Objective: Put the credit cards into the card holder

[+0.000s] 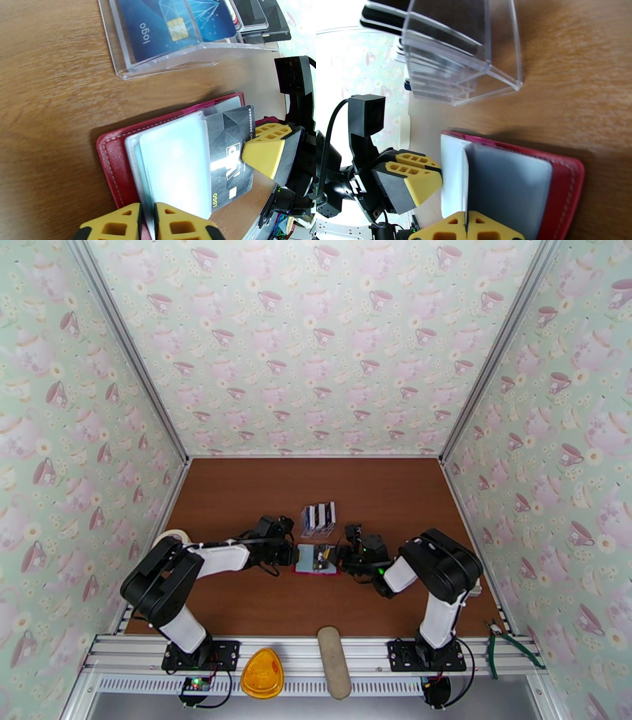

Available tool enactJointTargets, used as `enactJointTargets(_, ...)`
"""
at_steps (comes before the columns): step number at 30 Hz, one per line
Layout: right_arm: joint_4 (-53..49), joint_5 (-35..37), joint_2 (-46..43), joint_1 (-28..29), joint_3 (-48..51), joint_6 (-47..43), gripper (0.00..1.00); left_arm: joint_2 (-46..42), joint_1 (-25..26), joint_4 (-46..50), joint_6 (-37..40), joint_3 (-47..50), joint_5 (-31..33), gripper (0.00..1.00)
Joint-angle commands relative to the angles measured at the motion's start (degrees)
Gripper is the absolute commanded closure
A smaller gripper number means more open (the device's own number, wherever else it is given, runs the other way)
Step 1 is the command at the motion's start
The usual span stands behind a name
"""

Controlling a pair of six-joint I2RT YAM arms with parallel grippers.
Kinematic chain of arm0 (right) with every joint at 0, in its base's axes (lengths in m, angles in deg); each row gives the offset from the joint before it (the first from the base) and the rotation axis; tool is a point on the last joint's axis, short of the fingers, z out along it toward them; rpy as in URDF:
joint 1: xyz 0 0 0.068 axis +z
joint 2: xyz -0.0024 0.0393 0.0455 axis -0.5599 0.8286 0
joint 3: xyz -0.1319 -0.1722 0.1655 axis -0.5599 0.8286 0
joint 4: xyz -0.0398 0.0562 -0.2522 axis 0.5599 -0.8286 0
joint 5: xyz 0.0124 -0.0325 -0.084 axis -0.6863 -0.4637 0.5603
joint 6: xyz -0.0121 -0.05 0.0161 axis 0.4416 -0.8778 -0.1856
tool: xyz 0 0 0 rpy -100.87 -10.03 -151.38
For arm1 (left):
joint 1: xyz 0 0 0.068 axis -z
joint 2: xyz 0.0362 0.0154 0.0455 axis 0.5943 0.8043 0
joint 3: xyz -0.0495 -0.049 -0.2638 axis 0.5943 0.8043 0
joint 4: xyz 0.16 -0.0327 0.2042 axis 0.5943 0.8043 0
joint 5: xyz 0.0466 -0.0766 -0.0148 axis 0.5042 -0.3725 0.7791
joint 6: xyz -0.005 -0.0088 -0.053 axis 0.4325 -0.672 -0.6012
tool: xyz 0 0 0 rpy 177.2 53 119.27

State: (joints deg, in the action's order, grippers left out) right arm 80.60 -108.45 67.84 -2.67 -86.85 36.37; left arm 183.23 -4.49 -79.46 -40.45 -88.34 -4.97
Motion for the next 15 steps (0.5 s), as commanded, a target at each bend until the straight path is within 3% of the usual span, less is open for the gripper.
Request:
enactJointTargets(1, 3.7, -1.8, 1.5, -0.1, 0.6, 1.7, 1.00, 2.2, 0.3, 2.4, -0.3, 1.4, 1.5, 0.85)
enactJointTargets(15, 3.6, -2.6, 2.5, 0.1, 0.1, 2.1, 1.00, 2.6, 0.2, 2.1, -0.8, 1.4, 1.4, 0.89)
